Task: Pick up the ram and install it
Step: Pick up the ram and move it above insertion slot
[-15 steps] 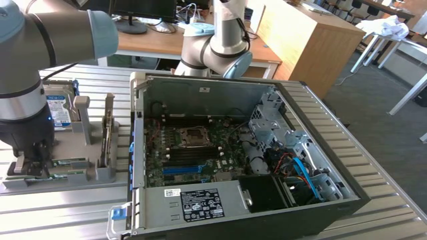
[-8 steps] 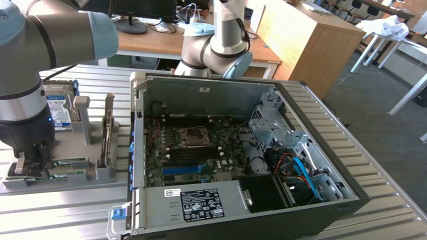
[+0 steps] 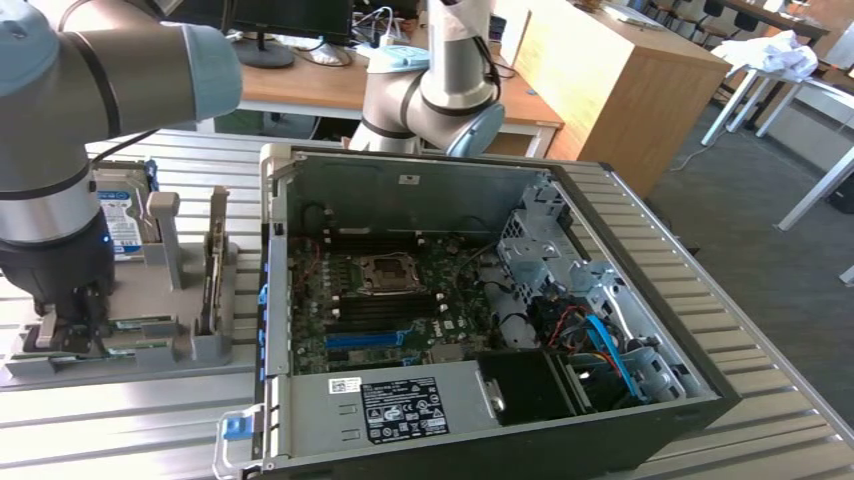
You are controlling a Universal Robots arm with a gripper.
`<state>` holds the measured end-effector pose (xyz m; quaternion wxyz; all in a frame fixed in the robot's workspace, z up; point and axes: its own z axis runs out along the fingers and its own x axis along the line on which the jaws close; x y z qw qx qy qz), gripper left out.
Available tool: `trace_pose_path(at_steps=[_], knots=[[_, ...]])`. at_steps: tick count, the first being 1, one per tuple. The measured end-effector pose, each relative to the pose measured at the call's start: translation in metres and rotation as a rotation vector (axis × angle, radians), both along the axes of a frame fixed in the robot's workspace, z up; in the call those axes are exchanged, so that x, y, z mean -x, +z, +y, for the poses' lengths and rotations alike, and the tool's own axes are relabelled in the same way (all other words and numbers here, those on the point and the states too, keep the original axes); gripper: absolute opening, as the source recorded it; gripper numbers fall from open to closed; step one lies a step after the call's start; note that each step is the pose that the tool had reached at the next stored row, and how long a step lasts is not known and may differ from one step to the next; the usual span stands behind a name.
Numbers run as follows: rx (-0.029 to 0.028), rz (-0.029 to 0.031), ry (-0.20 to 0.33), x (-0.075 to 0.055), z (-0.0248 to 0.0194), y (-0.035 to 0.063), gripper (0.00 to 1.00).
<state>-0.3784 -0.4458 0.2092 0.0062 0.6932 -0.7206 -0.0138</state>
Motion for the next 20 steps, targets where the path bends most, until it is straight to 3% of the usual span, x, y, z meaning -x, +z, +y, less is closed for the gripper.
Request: trace_pose_path(at_steps=[11,20], knots=[[-0.0001,0.0000,0.000,-0.014,0.0000,-0.0002,0.31],[0.0000,0.0000,0.000,-0.015,0.0000,-0.0011,0.31]])
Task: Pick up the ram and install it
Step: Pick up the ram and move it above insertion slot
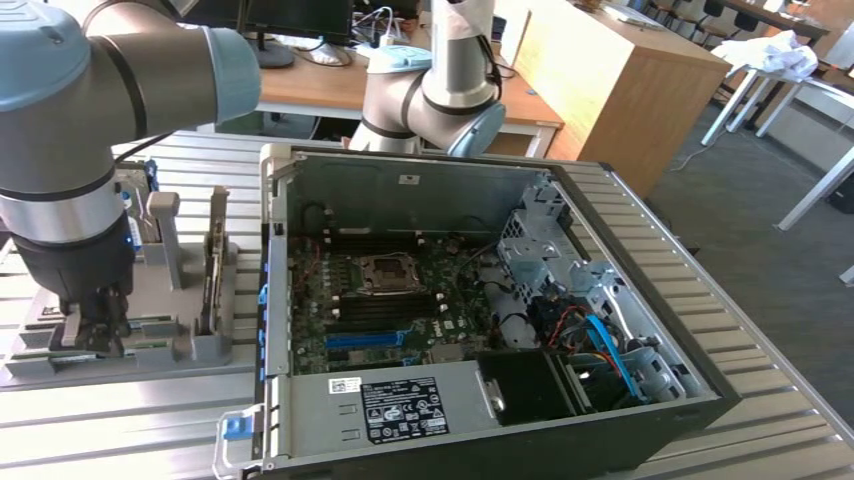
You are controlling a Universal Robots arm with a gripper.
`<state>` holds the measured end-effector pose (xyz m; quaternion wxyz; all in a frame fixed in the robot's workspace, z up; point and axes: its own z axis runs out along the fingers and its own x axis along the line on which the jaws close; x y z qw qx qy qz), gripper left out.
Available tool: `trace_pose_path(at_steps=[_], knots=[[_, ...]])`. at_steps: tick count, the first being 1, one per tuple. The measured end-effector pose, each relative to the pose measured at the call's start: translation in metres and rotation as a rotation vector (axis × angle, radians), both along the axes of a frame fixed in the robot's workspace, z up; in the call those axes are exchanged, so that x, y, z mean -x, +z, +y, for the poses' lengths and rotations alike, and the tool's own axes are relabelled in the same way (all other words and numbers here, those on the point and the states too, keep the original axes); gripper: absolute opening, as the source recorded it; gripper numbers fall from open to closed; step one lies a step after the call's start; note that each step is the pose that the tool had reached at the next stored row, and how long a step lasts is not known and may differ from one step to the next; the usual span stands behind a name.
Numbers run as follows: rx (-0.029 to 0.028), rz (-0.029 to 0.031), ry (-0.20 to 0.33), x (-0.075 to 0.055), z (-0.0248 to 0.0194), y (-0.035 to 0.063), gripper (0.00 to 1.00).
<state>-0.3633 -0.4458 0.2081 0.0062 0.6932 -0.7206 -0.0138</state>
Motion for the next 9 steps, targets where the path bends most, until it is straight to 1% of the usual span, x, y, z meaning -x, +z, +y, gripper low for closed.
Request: trace_pose_path(at_steps=[9], knots=[[0.0000,0.0000,0.000,0.0000,0.0000,-0.0046,0.31]])
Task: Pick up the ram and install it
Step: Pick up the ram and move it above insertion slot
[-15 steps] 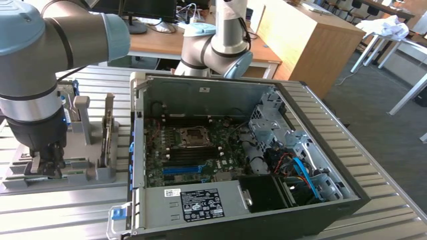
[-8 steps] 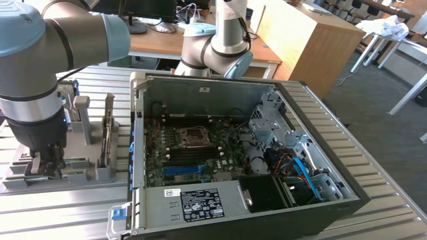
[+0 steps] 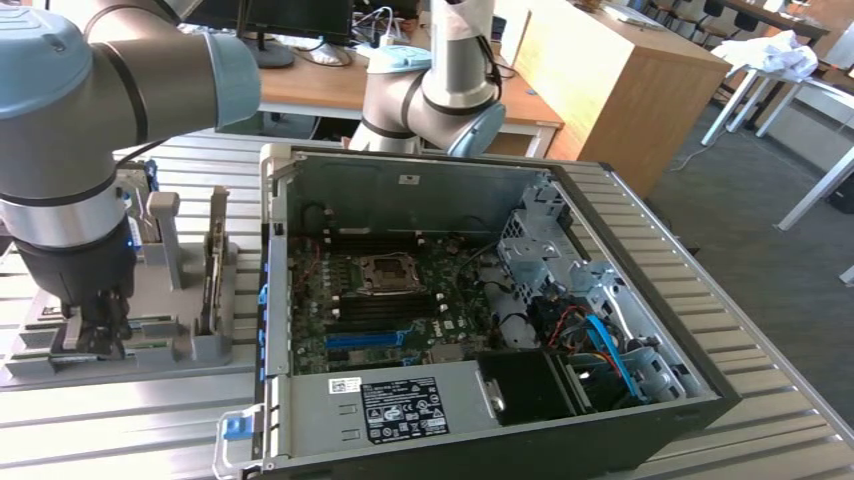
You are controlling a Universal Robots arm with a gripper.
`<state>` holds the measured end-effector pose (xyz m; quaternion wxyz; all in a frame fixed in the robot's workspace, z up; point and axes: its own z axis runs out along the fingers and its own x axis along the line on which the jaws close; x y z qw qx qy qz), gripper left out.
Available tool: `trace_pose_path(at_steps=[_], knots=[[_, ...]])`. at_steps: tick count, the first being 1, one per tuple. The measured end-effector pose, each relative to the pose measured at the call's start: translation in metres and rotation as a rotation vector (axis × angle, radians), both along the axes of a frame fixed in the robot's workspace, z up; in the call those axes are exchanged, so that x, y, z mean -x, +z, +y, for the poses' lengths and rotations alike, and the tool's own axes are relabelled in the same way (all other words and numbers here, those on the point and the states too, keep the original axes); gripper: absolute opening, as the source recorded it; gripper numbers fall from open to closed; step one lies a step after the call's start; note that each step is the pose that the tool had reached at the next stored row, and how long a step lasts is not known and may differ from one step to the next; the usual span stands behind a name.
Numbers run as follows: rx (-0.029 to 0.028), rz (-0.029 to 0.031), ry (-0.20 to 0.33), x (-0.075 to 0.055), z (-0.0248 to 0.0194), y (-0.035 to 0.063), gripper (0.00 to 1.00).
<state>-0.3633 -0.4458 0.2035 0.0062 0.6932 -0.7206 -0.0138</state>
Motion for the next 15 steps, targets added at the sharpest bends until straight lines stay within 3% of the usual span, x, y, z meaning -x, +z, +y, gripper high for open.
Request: trace_pose_path(at_steps=[15], knots=[[0.0000,0.0000,0.000,0.0000,0.0000,-0.0040,0.31]])
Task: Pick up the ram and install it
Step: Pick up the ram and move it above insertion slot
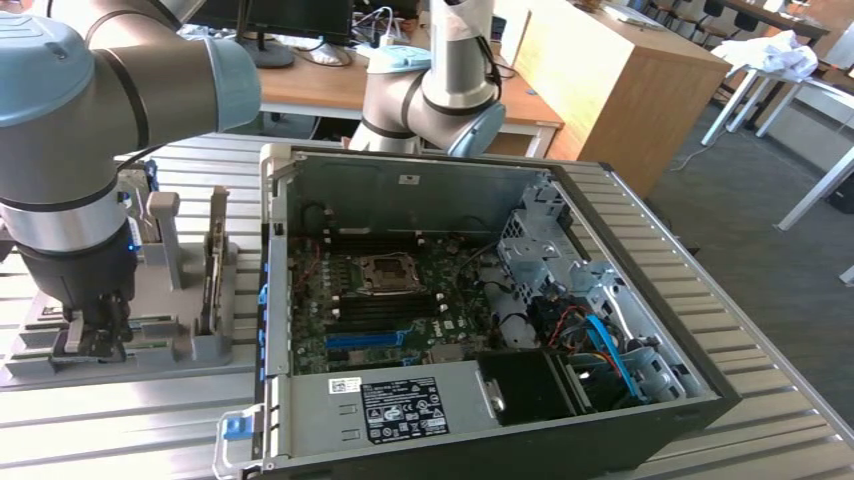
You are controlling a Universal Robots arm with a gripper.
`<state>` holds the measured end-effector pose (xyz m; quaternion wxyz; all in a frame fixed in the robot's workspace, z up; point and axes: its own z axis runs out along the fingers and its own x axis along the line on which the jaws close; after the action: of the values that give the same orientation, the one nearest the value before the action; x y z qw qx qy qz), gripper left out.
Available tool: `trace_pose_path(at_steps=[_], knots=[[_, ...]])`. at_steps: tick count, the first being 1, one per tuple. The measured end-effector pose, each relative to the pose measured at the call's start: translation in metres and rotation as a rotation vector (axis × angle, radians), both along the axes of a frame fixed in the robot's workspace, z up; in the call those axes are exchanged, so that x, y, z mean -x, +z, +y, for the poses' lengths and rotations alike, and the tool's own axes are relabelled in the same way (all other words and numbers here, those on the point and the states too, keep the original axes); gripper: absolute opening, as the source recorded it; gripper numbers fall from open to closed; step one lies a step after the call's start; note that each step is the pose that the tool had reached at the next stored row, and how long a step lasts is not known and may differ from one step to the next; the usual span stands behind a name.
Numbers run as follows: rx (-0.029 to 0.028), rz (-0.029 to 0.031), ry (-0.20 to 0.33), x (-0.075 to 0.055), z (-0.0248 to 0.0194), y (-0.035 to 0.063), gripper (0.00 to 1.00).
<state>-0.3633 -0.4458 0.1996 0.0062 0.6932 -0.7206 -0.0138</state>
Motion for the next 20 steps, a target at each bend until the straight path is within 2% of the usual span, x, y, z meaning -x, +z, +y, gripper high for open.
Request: trace_pose_path(at_steps=[3,4,11,12,20], knots=[[0.0000,0.0000,0.000,0.0000,0.0000,0.0000,0.30],[0.0000,0.0000,0.000,0.0000,0.0000,0.0000,0.23],[-0.0001,0.0000,0.000,0.0000,0.0000,0.0000,0.21],[-0.0001,0.0000,0.000,0.0000,0.0000,0.0000,0.14],[0.0001,0.0001,0.000,0.0000,0.0000,0.0000,0.13]])
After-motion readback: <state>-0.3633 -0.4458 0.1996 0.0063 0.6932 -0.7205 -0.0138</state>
